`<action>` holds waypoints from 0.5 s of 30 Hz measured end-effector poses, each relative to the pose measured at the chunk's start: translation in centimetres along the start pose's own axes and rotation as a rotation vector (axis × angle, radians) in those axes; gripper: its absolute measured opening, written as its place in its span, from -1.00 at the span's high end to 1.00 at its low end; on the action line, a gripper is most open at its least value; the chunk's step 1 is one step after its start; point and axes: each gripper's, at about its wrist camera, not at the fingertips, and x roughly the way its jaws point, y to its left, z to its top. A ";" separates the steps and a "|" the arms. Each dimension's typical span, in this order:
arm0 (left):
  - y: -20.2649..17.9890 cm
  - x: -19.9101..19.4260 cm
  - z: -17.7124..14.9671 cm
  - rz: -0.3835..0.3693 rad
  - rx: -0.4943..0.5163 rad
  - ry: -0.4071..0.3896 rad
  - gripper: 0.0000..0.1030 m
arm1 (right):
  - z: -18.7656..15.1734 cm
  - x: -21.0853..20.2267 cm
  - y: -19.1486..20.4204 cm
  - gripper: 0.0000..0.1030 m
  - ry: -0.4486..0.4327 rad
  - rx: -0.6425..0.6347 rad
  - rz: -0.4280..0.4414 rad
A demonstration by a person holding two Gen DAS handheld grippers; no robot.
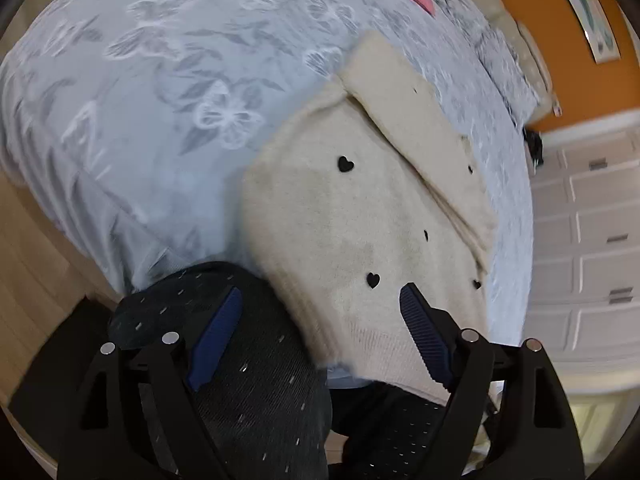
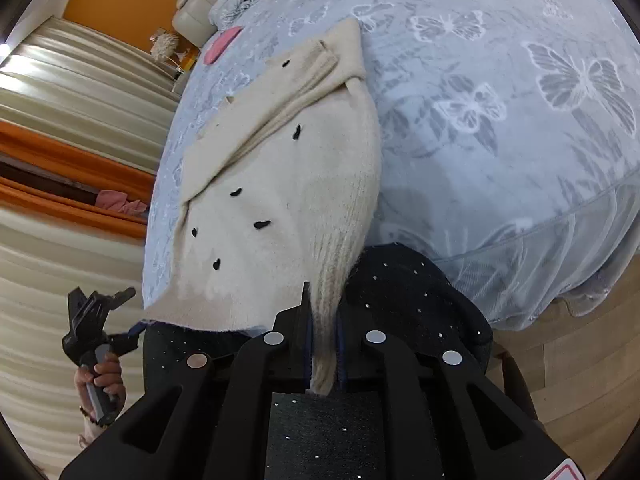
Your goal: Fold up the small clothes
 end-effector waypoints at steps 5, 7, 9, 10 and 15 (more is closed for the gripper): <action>-0.3 3.1 0.5 -0.075 0.009 0.121 0.73 | -0.1 0.5 0.0 0.71 0.001 0.000 0.000; -0.7 3.3 0.5 -0.058 0.020 0.115 0.81 | 0.2 0.9 0.2 0.71 -0.002 -0.005 -0.006; -1.0 2.3 0.1 -0.099 0.008 0.097 0.84 | 0.3 0.8 0.4 0.82 -0.011 -0.019 -0.010; -1.2 1.5 -0.1 -0.114 0.007 0.090 0.84 | 0.2 0.3 0.6 0.83 -0.026 -0.029 0.005; 0.1 -4.9 -2.5 -0.201 -0.004 0.030 0.87 | -1.1 -3.9 0.4 0.87 -0.086 -0.028 0.052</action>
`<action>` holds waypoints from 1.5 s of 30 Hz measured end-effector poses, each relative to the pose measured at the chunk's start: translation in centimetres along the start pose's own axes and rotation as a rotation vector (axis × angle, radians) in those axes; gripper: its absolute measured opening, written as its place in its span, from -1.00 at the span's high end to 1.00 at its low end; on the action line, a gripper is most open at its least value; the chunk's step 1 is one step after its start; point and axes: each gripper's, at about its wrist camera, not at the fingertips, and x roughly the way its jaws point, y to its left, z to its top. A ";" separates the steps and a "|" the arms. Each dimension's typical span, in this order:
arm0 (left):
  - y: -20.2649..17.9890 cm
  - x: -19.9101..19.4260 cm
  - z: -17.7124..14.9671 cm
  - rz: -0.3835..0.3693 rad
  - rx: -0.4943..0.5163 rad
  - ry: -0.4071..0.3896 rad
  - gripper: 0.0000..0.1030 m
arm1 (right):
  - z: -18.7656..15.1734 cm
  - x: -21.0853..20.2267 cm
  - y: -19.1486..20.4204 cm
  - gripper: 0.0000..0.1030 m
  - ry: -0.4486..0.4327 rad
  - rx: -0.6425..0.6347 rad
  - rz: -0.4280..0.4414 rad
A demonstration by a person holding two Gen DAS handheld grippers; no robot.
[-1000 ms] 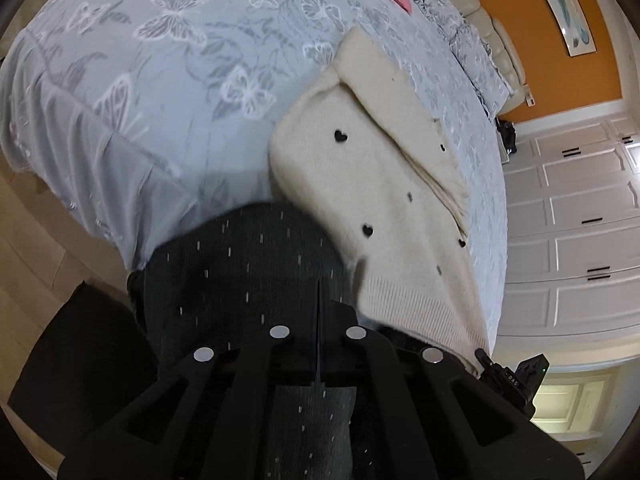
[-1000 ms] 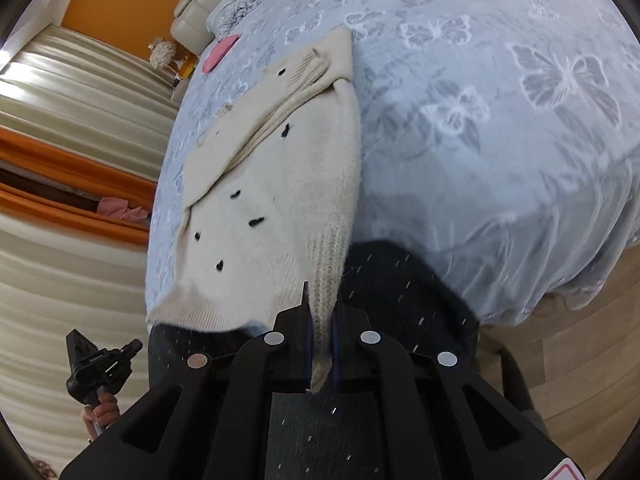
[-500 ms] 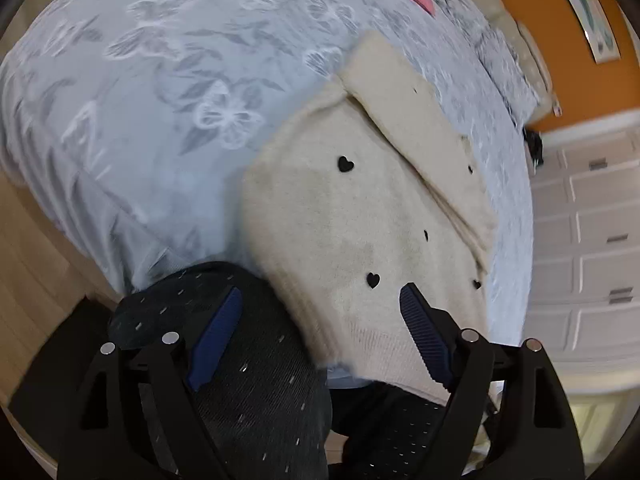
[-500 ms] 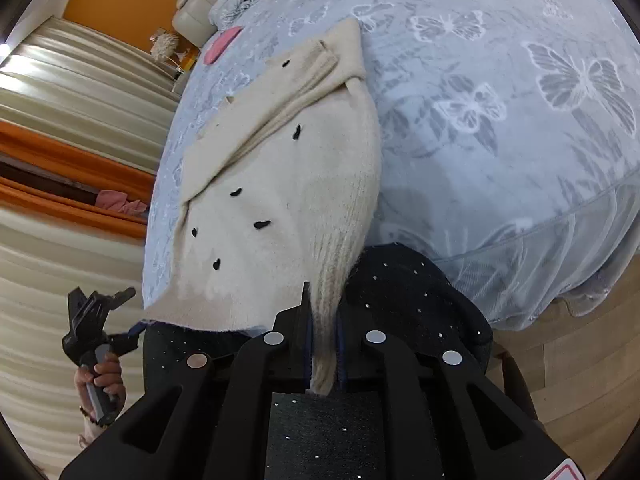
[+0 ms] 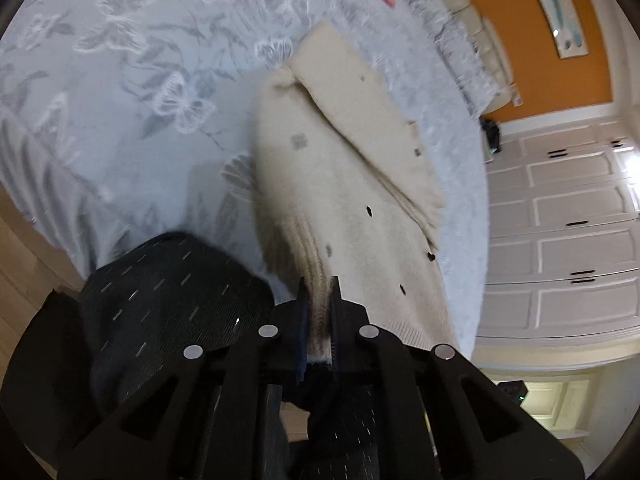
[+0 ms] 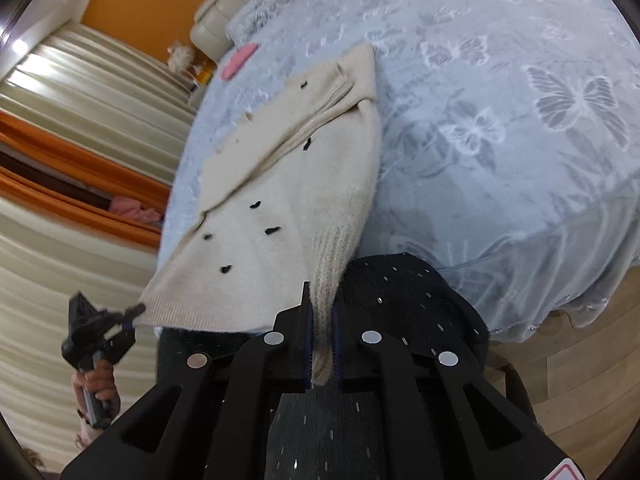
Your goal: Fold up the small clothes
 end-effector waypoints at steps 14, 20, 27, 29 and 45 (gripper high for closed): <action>-3.1 -5.1 0.6 -0.109 -0.019 -0.008 0.86 | 3.0 -7.1 1.1 0.86 -0.034 0.063 0.151; -9.0 1.1 13.2 0.005 0.109 -0.127 0.84 | 15.9 -0.6 0.2 0.77 -0.112 0.100 0.169; -6.4 12.5 21.9 0.284 0.047 -0.179 0.24 | 23.5 9.2 -3.1 0.28 -0.199 0.177 -0.049; -5.1 13.6 21.8 0.261 0.030 -0.157 0.06 | 22.9 9.3 -2.4 -0.12 -0.223 0.114 -0.057; -5.1 20.2 20.4 0.284 0.335 -0.061 0.87 | 21.4 16.7 -1.1 0.82 -0.051 -0.187 -0.166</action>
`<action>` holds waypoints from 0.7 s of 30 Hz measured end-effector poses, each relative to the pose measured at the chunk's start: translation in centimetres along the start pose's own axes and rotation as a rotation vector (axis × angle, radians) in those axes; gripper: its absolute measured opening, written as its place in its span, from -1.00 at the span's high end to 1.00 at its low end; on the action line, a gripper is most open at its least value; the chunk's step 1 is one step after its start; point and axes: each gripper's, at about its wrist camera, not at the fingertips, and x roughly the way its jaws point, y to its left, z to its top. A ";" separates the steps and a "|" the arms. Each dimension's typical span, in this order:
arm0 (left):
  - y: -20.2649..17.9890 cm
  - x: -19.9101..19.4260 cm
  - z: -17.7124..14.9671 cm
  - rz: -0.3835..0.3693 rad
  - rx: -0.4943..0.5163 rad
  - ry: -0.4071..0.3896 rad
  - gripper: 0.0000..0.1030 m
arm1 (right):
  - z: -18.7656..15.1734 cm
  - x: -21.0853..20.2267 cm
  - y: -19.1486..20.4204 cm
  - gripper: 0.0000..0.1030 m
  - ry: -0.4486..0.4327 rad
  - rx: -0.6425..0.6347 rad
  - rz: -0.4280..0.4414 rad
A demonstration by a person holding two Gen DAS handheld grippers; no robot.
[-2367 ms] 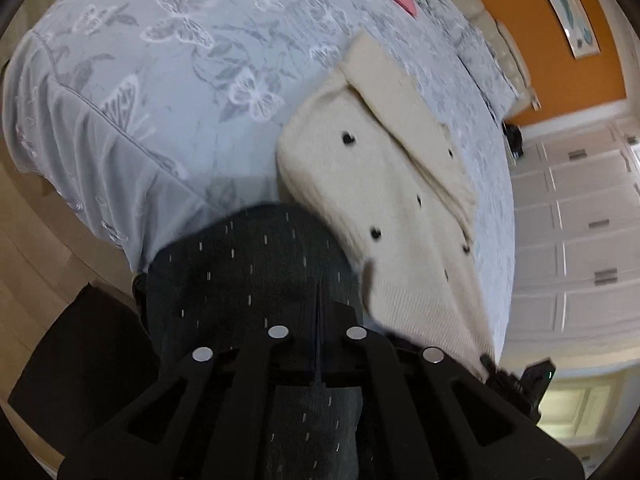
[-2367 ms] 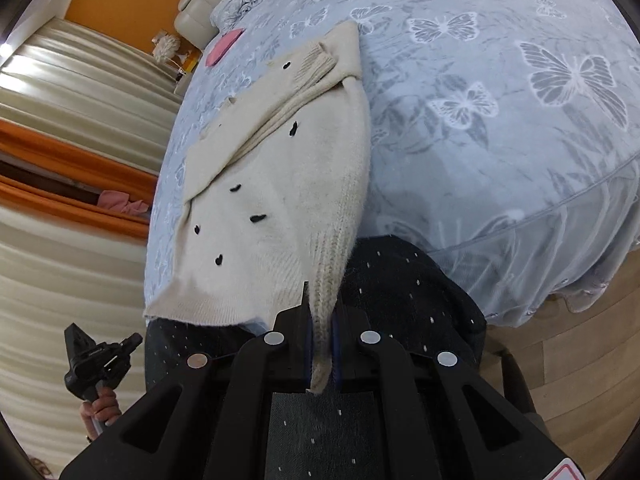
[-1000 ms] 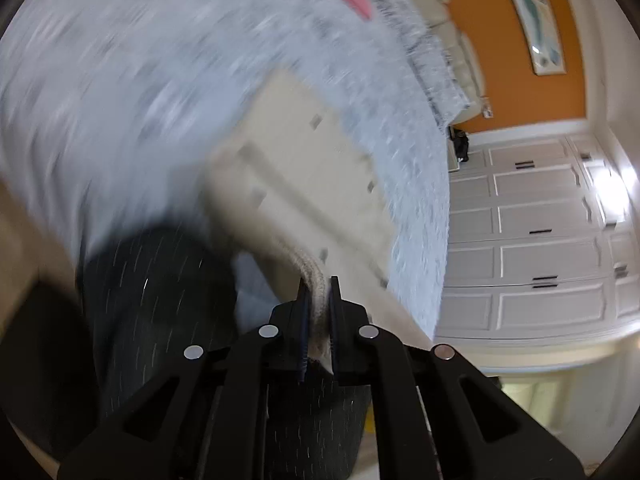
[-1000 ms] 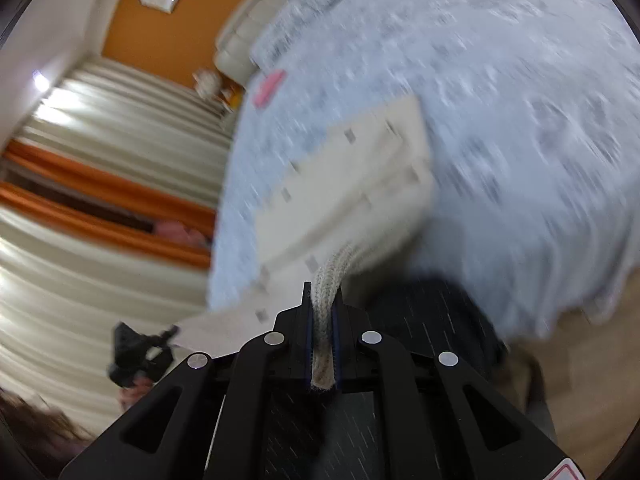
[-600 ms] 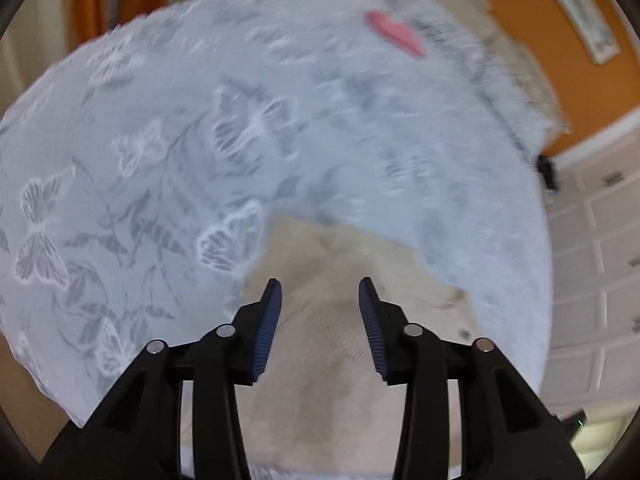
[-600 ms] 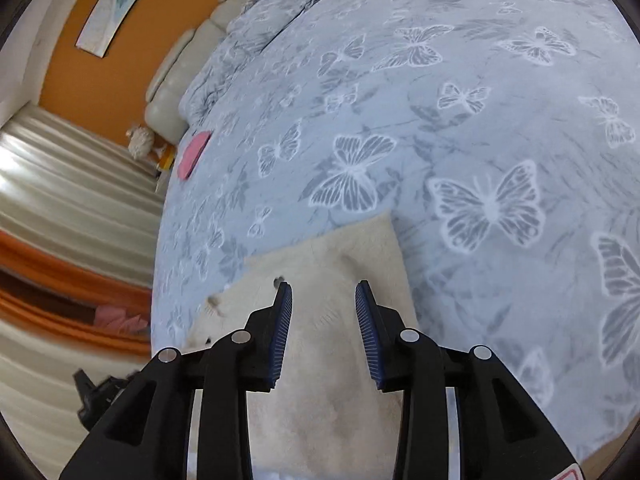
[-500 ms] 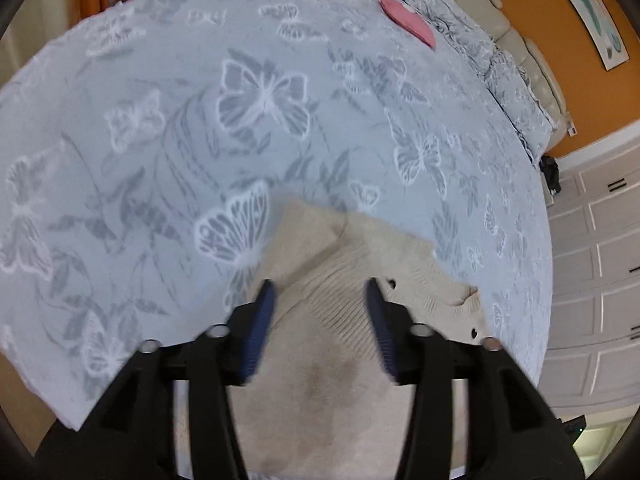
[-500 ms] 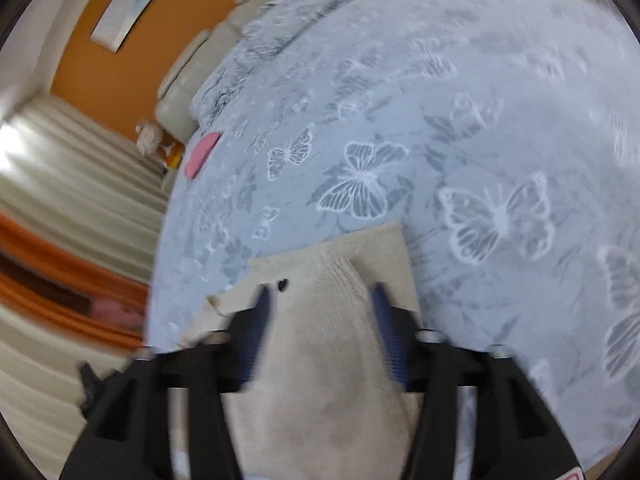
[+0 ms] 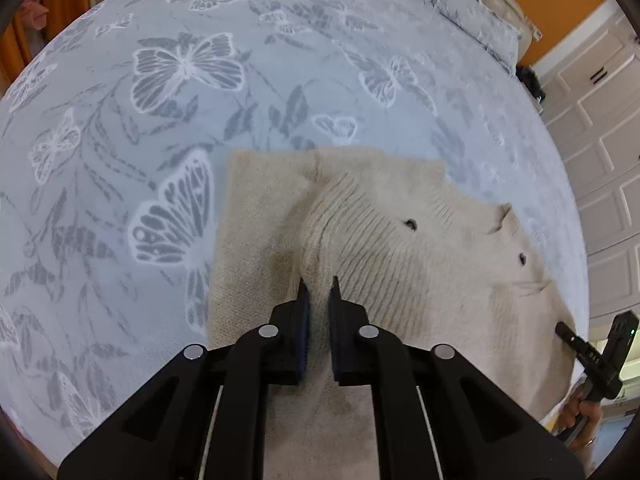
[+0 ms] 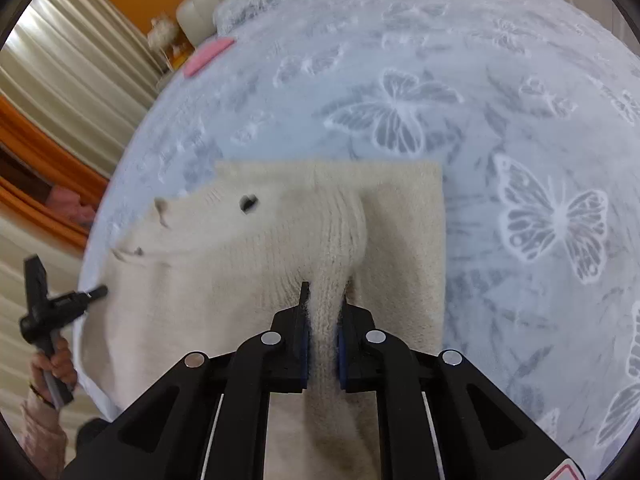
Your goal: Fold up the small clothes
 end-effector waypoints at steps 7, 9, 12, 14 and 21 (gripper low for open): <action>-2.1 -9.1 3.2 -0.086 0.031 -0.231 0.87 | 3.9 -8.5 3.8 0.84 -0.256 -0.067 0.080; -2.5 -9.3 4.6 -0.053 0.040 -0.259 0.87 | 5.1 -7.6 3.6 0.83 -0.256 -0.059 0.053; -1.5 -5.2 5.7 -0.011 0.001 -0.187 0.86 | 5.4 -0.7 0.2 0.83 -0.112 0.024 -0.018; -0.1 -0.6 5.4 0.046 -0.026 -0.093 0.86 | 4.5 4.0 -1.7 0.82 0.008 0.048 -0.093; -0.4 -0.3 3.8 0.139 -0.021 -0.101 0.61 | 4.2 -1.2 0.8 0.65 -0.127 0.014 -0.113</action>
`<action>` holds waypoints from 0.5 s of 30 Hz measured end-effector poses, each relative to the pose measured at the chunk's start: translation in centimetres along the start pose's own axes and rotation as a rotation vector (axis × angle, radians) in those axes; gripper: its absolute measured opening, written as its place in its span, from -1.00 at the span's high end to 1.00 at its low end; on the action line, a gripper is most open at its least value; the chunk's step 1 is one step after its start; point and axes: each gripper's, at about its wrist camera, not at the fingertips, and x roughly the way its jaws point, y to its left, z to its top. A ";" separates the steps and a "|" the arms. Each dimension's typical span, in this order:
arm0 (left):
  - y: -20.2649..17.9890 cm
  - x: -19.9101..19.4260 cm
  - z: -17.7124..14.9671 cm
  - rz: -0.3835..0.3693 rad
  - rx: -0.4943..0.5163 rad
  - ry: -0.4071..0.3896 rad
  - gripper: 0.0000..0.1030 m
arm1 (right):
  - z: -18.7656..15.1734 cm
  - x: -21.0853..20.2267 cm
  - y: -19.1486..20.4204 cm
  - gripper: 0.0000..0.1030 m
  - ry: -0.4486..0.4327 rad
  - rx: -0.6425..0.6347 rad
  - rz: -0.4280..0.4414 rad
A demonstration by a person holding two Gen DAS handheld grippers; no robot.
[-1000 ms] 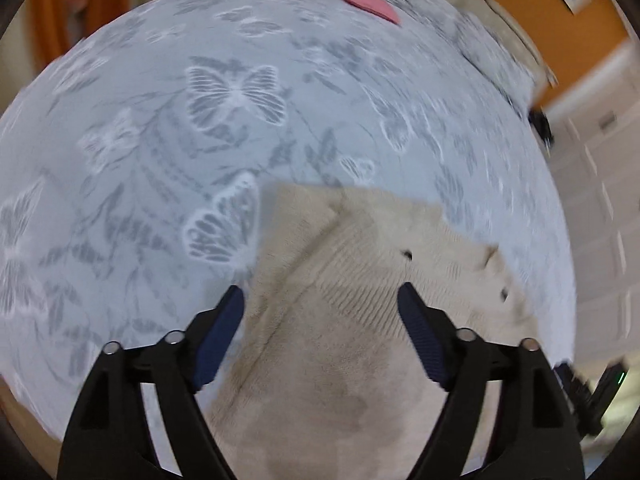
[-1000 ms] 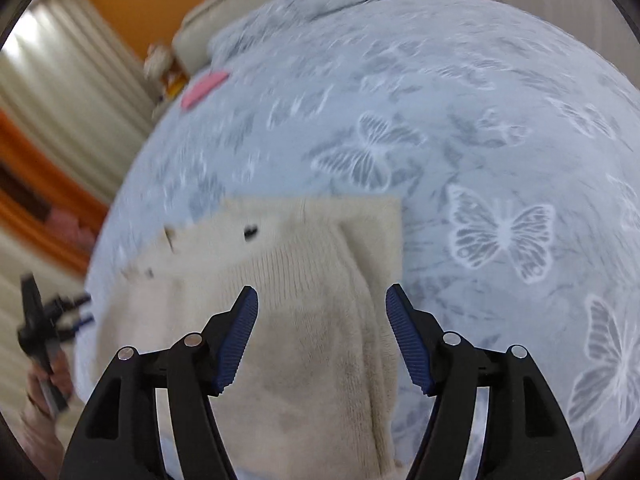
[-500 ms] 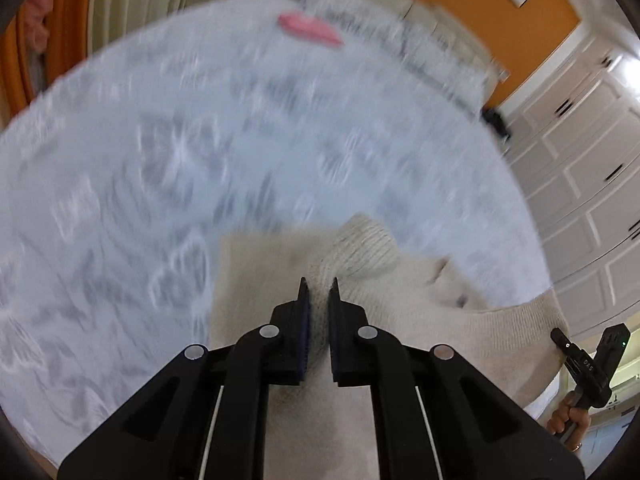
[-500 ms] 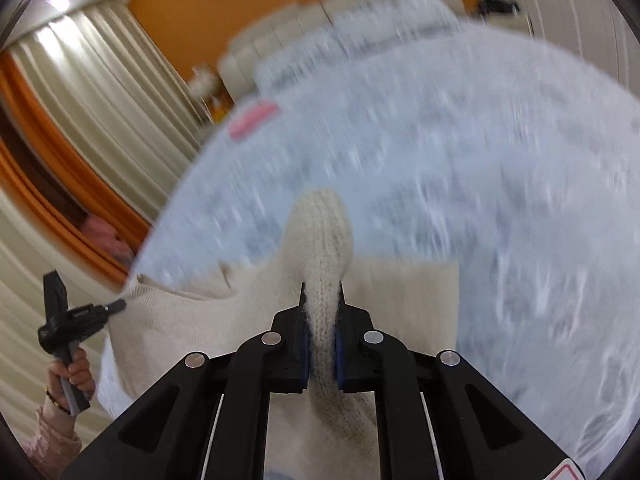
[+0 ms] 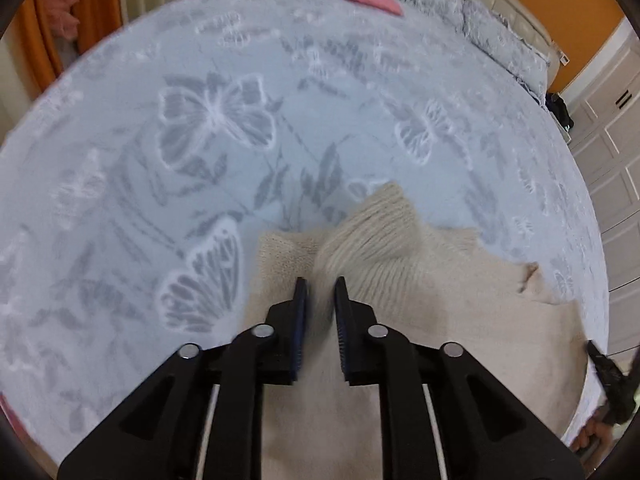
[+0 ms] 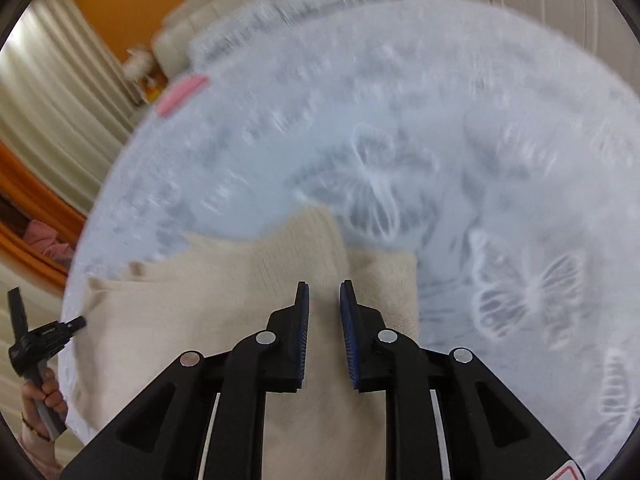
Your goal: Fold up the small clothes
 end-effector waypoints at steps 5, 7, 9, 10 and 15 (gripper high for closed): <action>-2.6 -4.1 -1.6 -0.033 0.040 -0.120 -0.41 | -1.3 -2.0 1.2 -0.21 -0.039 -0.025 0.003; -3.7 -2.8 -1.6 -0.013 0.063 -0.109 -0.42 | -1.3 -0.3 1.0 -0.21 -0.013 -0.045 -0.038; -4.2 -1.3 -1.0 0.034 0.077 -0.106 -0.42 | -0.7 2.7 0.6 -0.21 0.041 -0.040 -0.051; -4.1 -0.9 -0.6 0.042 0.076 -0.110 -0.42 | -0.3 3.6 0.5 -0.21 0.052 -0.030 -0.053; -3.1 4.1 1.5 0.077 0.073 -0.028 0.51 | 1.2 8.1 -0.4 0.89 0.125 0.016 -0.016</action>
